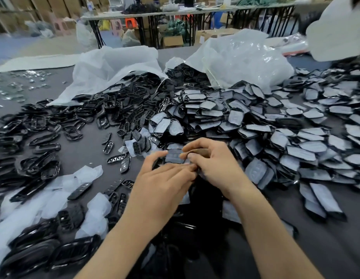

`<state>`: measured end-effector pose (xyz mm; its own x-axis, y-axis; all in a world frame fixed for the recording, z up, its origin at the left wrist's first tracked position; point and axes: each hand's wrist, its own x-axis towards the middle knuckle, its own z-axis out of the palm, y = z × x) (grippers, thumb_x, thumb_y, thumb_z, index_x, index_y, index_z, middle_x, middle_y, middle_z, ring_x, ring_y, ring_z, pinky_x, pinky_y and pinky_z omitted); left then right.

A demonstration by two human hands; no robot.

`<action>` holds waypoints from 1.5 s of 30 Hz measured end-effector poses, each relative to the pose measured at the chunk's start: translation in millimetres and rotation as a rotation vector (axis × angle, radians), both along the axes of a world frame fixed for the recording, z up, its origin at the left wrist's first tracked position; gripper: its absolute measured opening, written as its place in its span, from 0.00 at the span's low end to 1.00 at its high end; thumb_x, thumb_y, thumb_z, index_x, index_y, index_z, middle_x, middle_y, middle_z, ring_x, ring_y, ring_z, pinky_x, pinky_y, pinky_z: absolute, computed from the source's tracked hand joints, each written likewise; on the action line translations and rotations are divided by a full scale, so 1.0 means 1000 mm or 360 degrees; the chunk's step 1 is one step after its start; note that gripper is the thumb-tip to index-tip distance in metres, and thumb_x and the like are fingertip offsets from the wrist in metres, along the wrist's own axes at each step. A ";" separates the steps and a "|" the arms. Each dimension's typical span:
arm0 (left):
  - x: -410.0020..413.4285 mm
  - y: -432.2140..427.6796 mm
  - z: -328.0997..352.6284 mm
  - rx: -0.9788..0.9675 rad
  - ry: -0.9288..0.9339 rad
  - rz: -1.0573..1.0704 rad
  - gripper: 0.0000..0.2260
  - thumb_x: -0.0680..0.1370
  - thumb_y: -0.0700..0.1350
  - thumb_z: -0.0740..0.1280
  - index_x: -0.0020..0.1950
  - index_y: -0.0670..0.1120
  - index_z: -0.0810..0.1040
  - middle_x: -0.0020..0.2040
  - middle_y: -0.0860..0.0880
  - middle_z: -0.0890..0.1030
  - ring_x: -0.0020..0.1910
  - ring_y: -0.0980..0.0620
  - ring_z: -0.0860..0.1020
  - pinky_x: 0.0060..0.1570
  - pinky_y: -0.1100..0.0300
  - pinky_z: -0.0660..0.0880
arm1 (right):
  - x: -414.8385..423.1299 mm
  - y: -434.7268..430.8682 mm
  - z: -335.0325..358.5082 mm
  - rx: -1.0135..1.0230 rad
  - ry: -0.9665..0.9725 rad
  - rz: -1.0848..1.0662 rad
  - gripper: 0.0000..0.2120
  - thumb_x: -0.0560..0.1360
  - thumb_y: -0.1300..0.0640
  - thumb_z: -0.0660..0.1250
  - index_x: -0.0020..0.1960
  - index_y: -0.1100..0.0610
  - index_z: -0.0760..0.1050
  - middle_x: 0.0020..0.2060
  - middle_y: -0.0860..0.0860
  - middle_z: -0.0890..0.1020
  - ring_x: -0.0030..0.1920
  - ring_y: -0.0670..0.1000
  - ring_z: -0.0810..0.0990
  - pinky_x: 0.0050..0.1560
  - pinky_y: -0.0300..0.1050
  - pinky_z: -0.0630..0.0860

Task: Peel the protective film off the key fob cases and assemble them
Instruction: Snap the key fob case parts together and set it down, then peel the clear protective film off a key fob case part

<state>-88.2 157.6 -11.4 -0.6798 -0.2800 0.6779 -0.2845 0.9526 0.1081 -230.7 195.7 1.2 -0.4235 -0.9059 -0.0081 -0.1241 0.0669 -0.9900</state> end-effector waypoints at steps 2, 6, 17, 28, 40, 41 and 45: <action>-0.002 0.003 -0.001 -0.0044 -0.0132 -0.0006 0.01 0.71 0.40 0.71 0.41 0.45 0.83 0.46 0.53 0.86 0.44 0.55 0.84 0.60 0.51 0.67 | -0.007 0.002 -0.003 0.0093 0.0084 0.0061 0.11 0.74 0.71 0.64 0.42 0.56 0.78 0.43 0.58 0.85 0.32 0.47 0.78 0.39 0.40 0.74; 0.003 0.007 0.007 -0.0148 -0.0196 -0.0019 0.03 0.73 0.42 0.70 0.44 0.44 0.83 0.48 0.52 0.85 0.46 0.54 0.84 0.61 0.50 0.67 | -0.014 0.004 0.000 -0.0027 -0.0208 0.0178 0.09 0.75 0.71 0.66 0.44 0.59 0.79 0.39 0.57 0.84 0.29 0.43 0.78 0.34 0.34 0.76; -0.037 0.005 0.045 -0.0789 -0.0025 0.0050 0.04 0.71 0.32 0.73 0.42 0.40 0.83 0.46 0.46 0.86 0.46 0.49 0.85 0.69 0.38 0.62 | -0.055 0.009 0.043 -0.0151 0.0019 0.0085 0.13 0.76 0.58 0.69 0.32 0.54 0.80 0.24 0.47 0.78 0.25 0.45 0.74 0.30 0.37 0.71; -0.197 0.054 0.048 -0.0505 -0.0373 0.0126 0.06 0.76 0.37 0.66 0.42 0.47 0.79 0.31 0.54 0.80 0.32 0.51 0.81 0.74 0.47 0.47 | -0.207 0.062 0.054 0.0203 0.1227 -0.0268 0.22 0.76 0.51 0.69 0.26 0.57 0.70 0.24 0.52 0.70 0.28 0.49 0.67 0.32 0.44 0.65; -0.250 0.090 0.018 -0.0201 -0.0737 0.0221 0.13 0.74 0.31 0.57 0.52 0.42 0.76 0.29 0.51 0.69 0.26 0.50 0.65 0.72 0.43 0.34 | -0.255 0.080 0.011 0.0620 0.1964 0.0031 0.15 0.73 0.57 0.63 0.28 0.53 0.66 0.26 0.48 0.69 0.36 0.58 0.74 0.34 0.49 0.70; -0.249 0.090 0.020 -0.0172 -0.0744 0.0202 0.11 0.74 0.31 0.58 0.50 0.43 0.76 0.28 0.52 0.68 0.26 0.51 0.64 0.73 0.42 0.35 | -0.255 0.081 0.012 0.0614 0.1956 0.0018 0.15 0.72 0.55 0.62 0.27 0.53 0.65 0.25 0.48 0.69 0.35 0.58 0.72 0.32 0.47 0.68; -0.246 0.089 0.030 -0.0062 -0.0908 0.0133 0.06 0.79 0.37 0.60 0.44 0.46 0.72 0.32 0.52 0.72 0.39 0.48 0.77 0.74 0.40 0.40 | -0.258 0.084 0.023 0.0485 0.1974 -0.0178 0.22 0.77 0.43 0.63 0.30 0.56 0.68 0.27 0.52 0.72 0.35 0.55 0.71 0.33 0.47 0.64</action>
<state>-333.9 246.3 18.5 -0.9174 -0.3305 0.2215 -0.3619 0.9245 -0.1194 -489.0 279.9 23.9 -0.3696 -0.8963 0.2451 -0.9273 0.3388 -0.1591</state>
